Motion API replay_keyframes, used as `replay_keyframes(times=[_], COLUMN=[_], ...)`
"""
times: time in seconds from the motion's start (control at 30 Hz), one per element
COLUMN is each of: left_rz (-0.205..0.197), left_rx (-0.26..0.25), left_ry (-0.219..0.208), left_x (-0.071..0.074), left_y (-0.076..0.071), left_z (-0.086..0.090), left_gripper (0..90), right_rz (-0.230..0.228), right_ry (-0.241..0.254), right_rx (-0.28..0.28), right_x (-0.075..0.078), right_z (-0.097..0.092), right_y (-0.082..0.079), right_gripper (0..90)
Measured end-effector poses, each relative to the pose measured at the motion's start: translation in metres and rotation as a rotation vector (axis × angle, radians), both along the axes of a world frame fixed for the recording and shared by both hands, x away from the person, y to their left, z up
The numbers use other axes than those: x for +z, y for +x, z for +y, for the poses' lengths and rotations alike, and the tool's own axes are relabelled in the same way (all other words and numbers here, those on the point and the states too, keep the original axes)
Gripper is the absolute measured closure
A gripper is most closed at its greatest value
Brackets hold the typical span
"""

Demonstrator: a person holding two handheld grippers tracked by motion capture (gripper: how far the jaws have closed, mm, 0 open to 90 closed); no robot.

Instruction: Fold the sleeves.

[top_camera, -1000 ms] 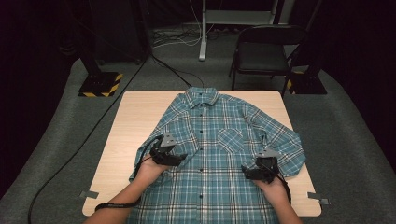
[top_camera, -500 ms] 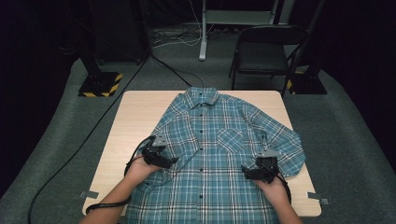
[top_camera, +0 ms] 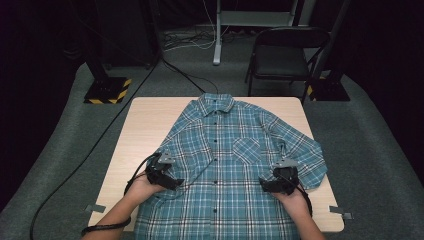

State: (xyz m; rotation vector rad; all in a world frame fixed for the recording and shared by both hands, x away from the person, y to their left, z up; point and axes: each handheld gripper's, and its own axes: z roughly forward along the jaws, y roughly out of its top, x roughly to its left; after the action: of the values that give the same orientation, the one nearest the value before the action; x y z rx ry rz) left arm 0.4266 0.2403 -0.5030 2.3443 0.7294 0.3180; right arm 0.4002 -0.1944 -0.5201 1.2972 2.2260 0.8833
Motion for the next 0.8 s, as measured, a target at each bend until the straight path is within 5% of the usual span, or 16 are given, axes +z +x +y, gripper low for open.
replay_keyframes(times=[0.1,0.17,0.2,0.53,0.67,0.8], left_rz=[0.011,0.047,0.027,0.006,-0.069,-0.11], left_rx=[-0.051,-0.071,-0.088,-0.08,-0.013,0.065], left_ry=[-0.009,0.024,0.027,0.015,-0.079,-0.093], left_x=[0.0,-0.009,-0.013,-0.009,0.004,0.006], left_y=[-0.003,-0.004,-0.007,-0.013,-0.006,0.014], left_z=[0.001,0.002,0.003,0.008,0.013,0.004], left_gripper=[7.6,7.2,6.6,7.2,8.8,6.9], right_rz=[-0.032,-0.038,-0.039,-0.021,0.002,0.007], right_ry=[0.034,0.061,0.058,0.049,0.049,0.029], right_rx=[0.006,0.009,0.014,0.032,0.038,0.033], right_x=[0.007,0.01,0.01,0.007,0.004,0.001], right_z=[0.001,0.003,0.004,0.01,0.011,0.016], right_y=[-0.001,0.0,0.0,0.009,0.013,0.016], right_gripper=[7.1,7.2,7.3,6.5,6.6,4.7])
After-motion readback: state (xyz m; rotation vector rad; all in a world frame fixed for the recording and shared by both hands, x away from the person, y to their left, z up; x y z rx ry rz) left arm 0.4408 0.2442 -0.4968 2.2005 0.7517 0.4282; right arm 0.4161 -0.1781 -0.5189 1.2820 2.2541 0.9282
